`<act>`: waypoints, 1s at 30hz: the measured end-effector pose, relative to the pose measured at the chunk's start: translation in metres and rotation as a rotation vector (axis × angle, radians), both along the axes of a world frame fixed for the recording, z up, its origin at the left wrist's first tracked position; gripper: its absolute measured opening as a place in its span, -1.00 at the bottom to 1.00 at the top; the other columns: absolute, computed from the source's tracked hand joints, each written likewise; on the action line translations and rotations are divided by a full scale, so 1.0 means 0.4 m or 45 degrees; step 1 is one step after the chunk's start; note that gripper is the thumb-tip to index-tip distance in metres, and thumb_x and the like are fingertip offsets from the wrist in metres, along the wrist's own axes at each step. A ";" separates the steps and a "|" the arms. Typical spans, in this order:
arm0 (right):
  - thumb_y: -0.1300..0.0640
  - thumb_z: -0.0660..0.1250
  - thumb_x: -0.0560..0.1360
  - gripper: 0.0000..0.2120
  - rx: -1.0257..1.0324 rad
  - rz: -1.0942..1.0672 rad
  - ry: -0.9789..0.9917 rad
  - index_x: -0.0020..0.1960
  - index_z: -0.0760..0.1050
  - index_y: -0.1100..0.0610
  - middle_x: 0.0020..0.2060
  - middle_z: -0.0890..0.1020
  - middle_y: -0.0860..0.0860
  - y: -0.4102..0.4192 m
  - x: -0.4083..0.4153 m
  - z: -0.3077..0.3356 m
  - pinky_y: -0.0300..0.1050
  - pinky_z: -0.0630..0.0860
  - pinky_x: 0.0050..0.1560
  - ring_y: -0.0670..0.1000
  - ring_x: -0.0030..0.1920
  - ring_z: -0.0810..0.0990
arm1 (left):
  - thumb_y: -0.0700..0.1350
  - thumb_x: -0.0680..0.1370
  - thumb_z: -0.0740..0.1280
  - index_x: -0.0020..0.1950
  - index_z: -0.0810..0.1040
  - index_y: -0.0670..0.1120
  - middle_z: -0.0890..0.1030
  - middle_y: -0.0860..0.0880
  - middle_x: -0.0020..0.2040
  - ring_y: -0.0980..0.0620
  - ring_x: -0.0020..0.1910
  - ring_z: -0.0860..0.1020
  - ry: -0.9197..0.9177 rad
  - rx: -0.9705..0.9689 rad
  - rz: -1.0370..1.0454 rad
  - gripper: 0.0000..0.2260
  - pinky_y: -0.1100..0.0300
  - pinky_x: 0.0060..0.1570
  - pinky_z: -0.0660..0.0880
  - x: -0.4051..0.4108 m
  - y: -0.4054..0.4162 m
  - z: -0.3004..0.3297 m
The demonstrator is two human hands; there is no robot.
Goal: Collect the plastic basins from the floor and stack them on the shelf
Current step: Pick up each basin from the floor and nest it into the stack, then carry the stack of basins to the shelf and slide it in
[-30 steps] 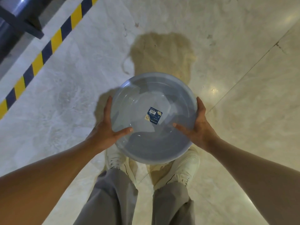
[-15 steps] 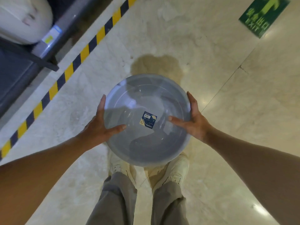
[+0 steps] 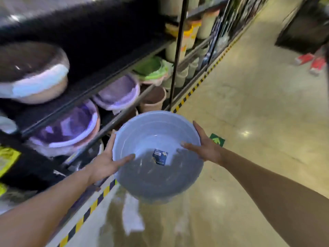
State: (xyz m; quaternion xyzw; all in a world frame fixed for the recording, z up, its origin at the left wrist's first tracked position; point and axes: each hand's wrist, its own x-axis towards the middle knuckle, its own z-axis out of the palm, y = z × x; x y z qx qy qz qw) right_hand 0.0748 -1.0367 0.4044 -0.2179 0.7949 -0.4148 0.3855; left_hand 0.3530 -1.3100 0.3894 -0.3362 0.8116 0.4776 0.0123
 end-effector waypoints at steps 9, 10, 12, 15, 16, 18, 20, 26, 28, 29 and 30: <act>-0.54 0.57 0.24 0.00 -0.057 0.073 0.125 0.49 0.05 -0.57 0.24 0.57 -0.30 -0.070 0.003 0.706 0.06 0.74 -0.20 -0.08 -0.08 0.78 | 0.63 0.30 0.43 0.68 -0.26 0.46 0.53 0.08 0.54 -0.06 0.32 0.65 -0.097 -0.029 -0.072 0.17 0.07 0.03 0.58 -0.054 -0.144 0.750; -0.55 0.57 0.23 0.01 -0.058 0.076 0.142 0.52 0.08 -0.55 0.24 0.60 -0.26 -0.076 0.006 0.754 0.09 0.75 -0.18 -0.05 -0.06 0.78 | 0.62 0.29 0.44 0.66 -0.25 0.52 0.61 0.10 0.46 -0.08 0.22 0.72 -0.087 -0.001 -0.064 0.16 0.09 -0.11 0.61 -0.052 -0.154 0.799; -0.54 0.58 0.21 0.10 -0.059 0.072 0.145 0.60 0.07 -0.50 0.35 0.56 -0.19 -0.085 0.011 0.830 0.16 0.75 -0.07 0.04 0.06 0.77 | 0.61 0.25 0.48 0.63 -0.24 0.57 0.69 0.12 0.33 -0.11 0.10 0.78 -0.068 0.023 -0.062 0.17 0.07 -0.07 0.66 -0.052 -0.171 0.868; -0.51 0.59 0.24 0.14 -0.047 0.062 0.129 0.65 0.04 -0.44 0.49 0.46 -0.10 -0.093 0.020 0.887 0.27 0.72 0.08 0.13 0.22 0.69 | 0.65 0.13 0.51 0.60 -0.27 0.60 0.75 -0.03 0.29 -0.21 0.02 0.77 -0.105 0.010 -0.077 0.27 -0.03 0.12 0.45 -0.054 -0.186 0.911; -0.50 0.58 0.26 0.13 -0.046 0.062 0.127 0.65 0.04 -0.43 0.48 0.48 -0.08 -0.096 0.018 0.891 0.28 0.71 0.10 0.15 0.22 0.69 | 0.65 0.11 0.52 0.60 -0.28 0.59 0.76 -0.06 0.26 -0.20 -0.05 0.75 -0.122 0.005 -0.071 0.30 -0.06 0.10 0.43 -0.056 -0.191 0.913; -0.49 0.57 0.29 0.10 -0.034 0.050 0.113 0.65 0.06 -0.41 0.42 0.53 -0.07 -0.098 0.005 0.881 0.26 0.72 0.09 0.16 0.20 0.71 | 0.65 0.11 0.52 0.60 -0.31 0.59 0.79 -0.10 0.17 -0.15 -0.19 0.70 -0.173 0.013 -0.060 0.31 -0.06 0.08 0.43 -0.061 -0.191 0.906; -0.50 0.57 0.29 0.10 -0.026 0.051 0.089 0.66 0.05 -0.40 0.39 0.56 -0.07 -0.103 -0.024 0.855 0.24 0.73 0.08 0.14 0.17 0.73 | 0.66 0.17 0.48 0.60 -0.33 0.58 0.81 -0.08 0.05 -0.11 -0.27 0.67 -0.210 -0.004 -0.060 0.27 0.02 0.00 0.44 -0.079 -0.188 0.891; -0.54 0.58 0.21 0.13 -0.009 0.104 0.041 0.63 0.07 -0.44 0.32 0.60 -0.12 -0.135 -0.195 0.756 0.22 0.73 0.05 0.10 0.16 0.73 | 0.60 0.33 0.44 0.65 -0.37 0.48 0.81 -0.10 0.00 -0.06 -0.34 0.68 -0.198 0.021 -0.003 0.19 0.21 -0.44 0.59 -0.211 -0.175 0.811; -0.54 0.58 0.22 0.10 -0.010 0.123 0.039 0.61 0.11 -0.45 0.31 0.62 -0.11 -0.143 -0.275 0.737 0.20 0.74 0.01 0.10 0.16 0.74 | 0.59 0.32 0.45 0.66 -0.35 0.47 0.80 -0.15 0.04 -0.05 -0.34 0.70 -0.191 0.024 0.039 0.20 0.12 -0.36 0.69 -0.279 -0.166 0.793; -0.54 0.57 0.23 0.09 -0.014 0.139 0.045 0.61 0.11 -0.45 0.31 0.62 -0.11 -0.147 -0.317 0.732 0.18 0.75 -0.01 0.11 0.16 0.73 | 0.59 0.33 0.44 0.66 -0.36 0.47 0.80 -0.18 0.05 -0.05 -0.33 0.69 -0.181 0.011 0.044 0.19 0.15 -0.36 0.66 -0.315 -0.161 0.786; -0.54 0.56 0.24 0.09 -0.022 0.158 0.052 0.62 0.08 -0.45 0.31 0.61 -0.11 -0.151 -0.361 0.732 0.16 0.75 -0.04 0.11 0.16 0.73 | 0.59 0.35 0.43 0.65 -0.37 0.47 0.80 -0.19 0.05 -0.05 -0.31 0.68 -0.171 -0.002 0.047 0.18 0.18 -0.35 0.58 -0.353 -0.156 0.781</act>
